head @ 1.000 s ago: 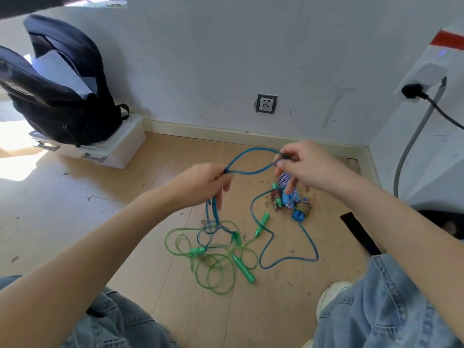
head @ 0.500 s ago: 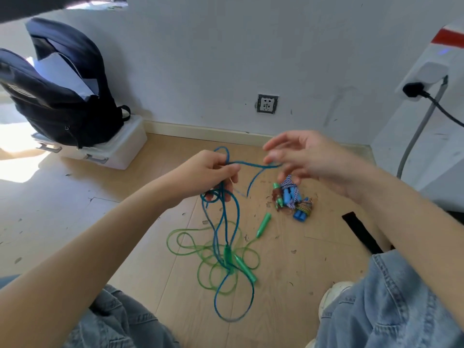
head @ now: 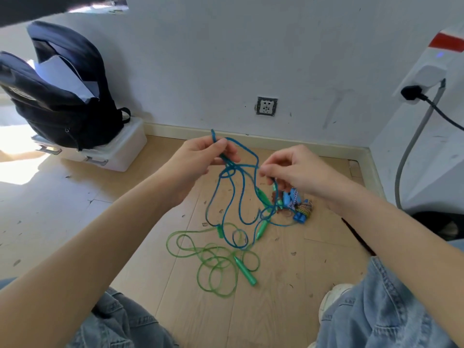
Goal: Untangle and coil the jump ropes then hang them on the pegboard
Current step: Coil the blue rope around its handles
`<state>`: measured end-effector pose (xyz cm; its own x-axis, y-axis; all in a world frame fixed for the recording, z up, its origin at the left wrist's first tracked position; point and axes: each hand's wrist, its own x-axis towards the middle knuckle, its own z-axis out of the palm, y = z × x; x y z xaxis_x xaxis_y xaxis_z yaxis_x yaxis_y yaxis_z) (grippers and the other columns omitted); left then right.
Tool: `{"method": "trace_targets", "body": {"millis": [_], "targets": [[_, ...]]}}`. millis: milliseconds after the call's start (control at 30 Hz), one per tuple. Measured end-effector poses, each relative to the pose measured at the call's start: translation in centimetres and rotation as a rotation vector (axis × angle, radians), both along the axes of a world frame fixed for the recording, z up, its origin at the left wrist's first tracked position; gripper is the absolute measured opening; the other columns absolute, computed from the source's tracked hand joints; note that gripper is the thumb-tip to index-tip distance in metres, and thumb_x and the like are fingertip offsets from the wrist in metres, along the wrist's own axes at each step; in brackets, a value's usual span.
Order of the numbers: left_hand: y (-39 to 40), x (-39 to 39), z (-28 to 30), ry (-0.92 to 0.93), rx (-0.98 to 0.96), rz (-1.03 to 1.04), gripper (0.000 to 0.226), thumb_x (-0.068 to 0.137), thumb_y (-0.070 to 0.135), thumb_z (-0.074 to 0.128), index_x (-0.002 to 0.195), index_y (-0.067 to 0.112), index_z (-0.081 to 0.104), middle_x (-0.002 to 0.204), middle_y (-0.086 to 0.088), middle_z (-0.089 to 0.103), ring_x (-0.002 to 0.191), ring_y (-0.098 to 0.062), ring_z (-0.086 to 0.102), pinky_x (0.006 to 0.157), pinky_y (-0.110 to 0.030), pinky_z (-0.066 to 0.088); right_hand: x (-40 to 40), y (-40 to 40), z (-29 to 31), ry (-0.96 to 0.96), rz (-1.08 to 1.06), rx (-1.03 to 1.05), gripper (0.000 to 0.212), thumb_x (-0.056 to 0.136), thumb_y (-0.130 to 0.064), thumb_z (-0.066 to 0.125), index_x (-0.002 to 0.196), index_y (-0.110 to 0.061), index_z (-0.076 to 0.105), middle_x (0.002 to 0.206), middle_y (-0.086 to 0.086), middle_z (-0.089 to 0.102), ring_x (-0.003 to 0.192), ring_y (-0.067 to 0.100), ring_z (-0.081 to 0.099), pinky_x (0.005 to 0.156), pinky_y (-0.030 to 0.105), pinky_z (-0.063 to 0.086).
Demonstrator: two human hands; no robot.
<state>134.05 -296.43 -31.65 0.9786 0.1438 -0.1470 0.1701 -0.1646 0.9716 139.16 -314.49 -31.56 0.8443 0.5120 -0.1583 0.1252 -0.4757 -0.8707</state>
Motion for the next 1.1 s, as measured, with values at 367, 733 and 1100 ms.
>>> {"method": "trace_targets", "body": {"millis": [367, 733, 1100], "targets": [[1.0, 0.2, -0.3, 0.037, -0.083, 0.247, 0.026, 0.096, 0.031, 0.043, 0.078, 0.022, 0.06, 0.066, 0.007, 0.065, 0.056, -0.007, 0.054, 0.053, -0.016, 0.046, 1.0, -1.1, -1.0, -0.23, -0.101, -0.287, 0.031, 0.088, -0.019, 0.058, 0.119, -0.017, 0.053, 0.107, -0.003, 0.058, 0.074, 0.016, 0.064, 0.065, 0.026, 0.049], [-0.7, -0.6, 0.4, -0.038, 0.076, -0.411, 0.026, 0.094, 0.03, 0.044, 0.082, 0.017, 0.063, 0.055, 0.006, 0.056, 0.057, -0.006, 0.052, 0.064, -0.016, 0.046, -1.0, 0.4, 0.6, -0.026, 0.273, 0.085, 0.025, 0.089, -0.002, 0.056, 0.113, -0.007, 0.056, 0.095, 0.002, 0.064, 0.063, 0.019, 0.061, 0.048, 0.023, 0.044], [1.1, 0.1, -2.3, 0.198, 0.554, -0.411, 0.019, 0.091, 0.026, 0.054, 0.078, 0.017, 0.063, 0.061, 0.007, 0.065, 0.054, -0.003, 0.053, 0.055, -0.009, 0.04, 2.1, -1.4, -1.1, -0.101, -0.286, 0.08, 0.018, 0.092, -0.008, 0.053, 0.076, -0.015, 0.059, 0.06, 0.0, 0.056, 0.041, 0.008, 0.048, 0.038, 0.011, 0.035]]}}
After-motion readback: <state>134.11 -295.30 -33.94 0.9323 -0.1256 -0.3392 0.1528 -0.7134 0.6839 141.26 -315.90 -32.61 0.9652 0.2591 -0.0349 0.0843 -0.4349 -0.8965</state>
